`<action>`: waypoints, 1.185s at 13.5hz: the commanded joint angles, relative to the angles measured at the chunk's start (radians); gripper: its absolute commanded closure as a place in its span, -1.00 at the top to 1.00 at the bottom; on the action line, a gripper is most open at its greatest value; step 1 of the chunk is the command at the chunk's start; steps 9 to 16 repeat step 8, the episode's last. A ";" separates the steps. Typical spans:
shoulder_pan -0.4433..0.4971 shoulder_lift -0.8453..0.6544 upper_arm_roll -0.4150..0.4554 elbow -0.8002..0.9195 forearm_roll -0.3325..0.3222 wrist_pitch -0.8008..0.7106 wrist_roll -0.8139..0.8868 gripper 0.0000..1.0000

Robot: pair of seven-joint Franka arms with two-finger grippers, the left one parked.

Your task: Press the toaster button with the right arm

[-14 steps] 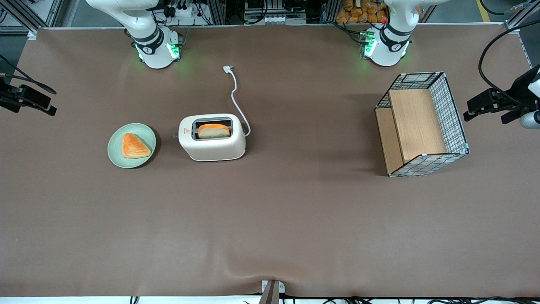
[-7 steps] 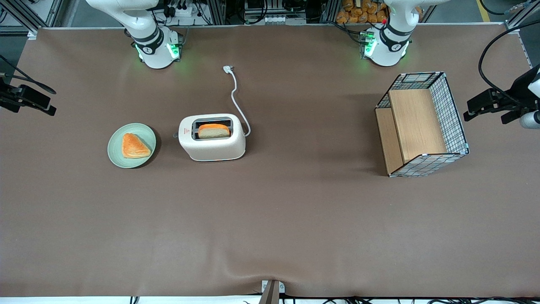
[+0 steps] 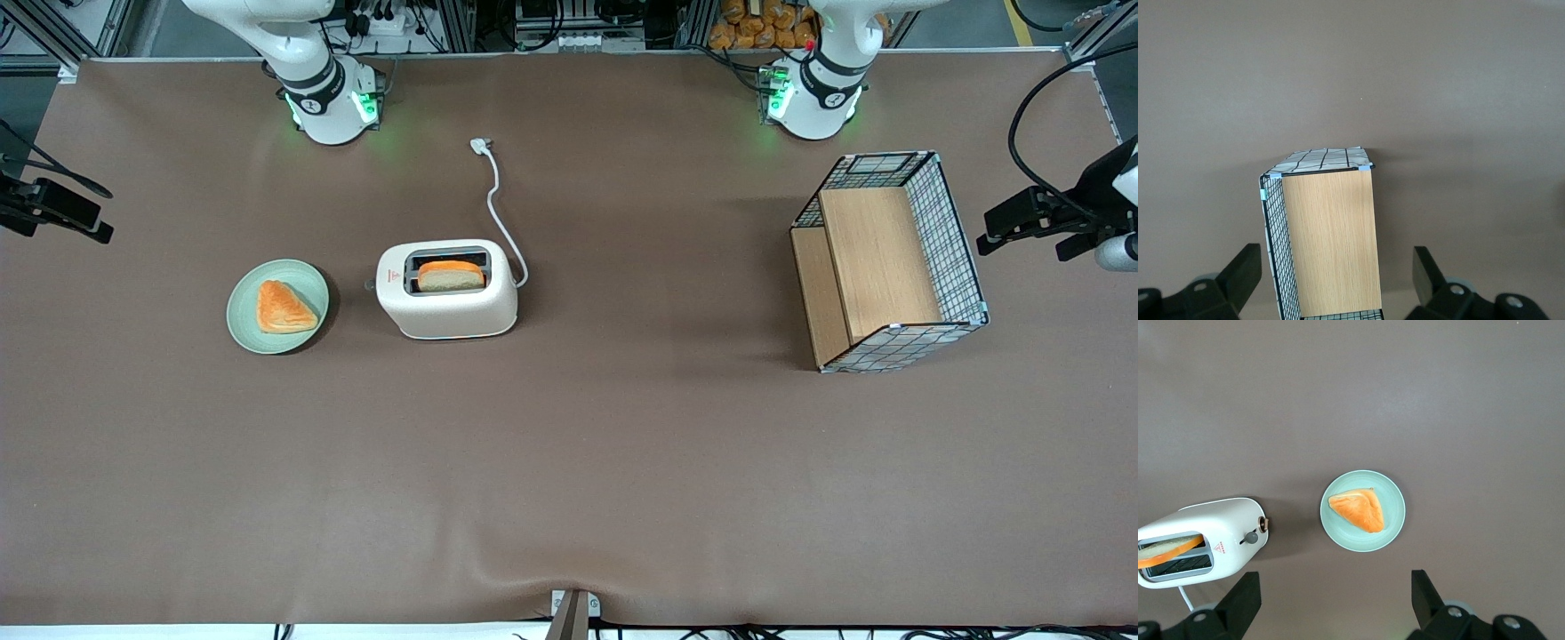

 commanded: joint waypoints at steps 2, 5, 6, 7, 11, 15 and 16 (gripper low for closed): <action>-0.011 0.013 0.021 0.027 -0.027 -0.014 -0.009 1.00; -0.013 0.013 0.021 0.026 -0.027 -0.016 -0.011 1.00; -0.016 0.014 0.021 0.024 -0.027 -0.016 -0.010 1.00; -0.016 0.016 0.021 0.026 -0.027 -0.016 -0.009 1.00; -0.014 0.016 0.019 0.024 -0.027 -0.016 -0.011 1.00; -0.014 0.016 0.019 0.024 -0.027 -0.016 -0.011 1.00; -0.014 0.016 0.019 0.024 -0.027 -0.016 -0.011 1.00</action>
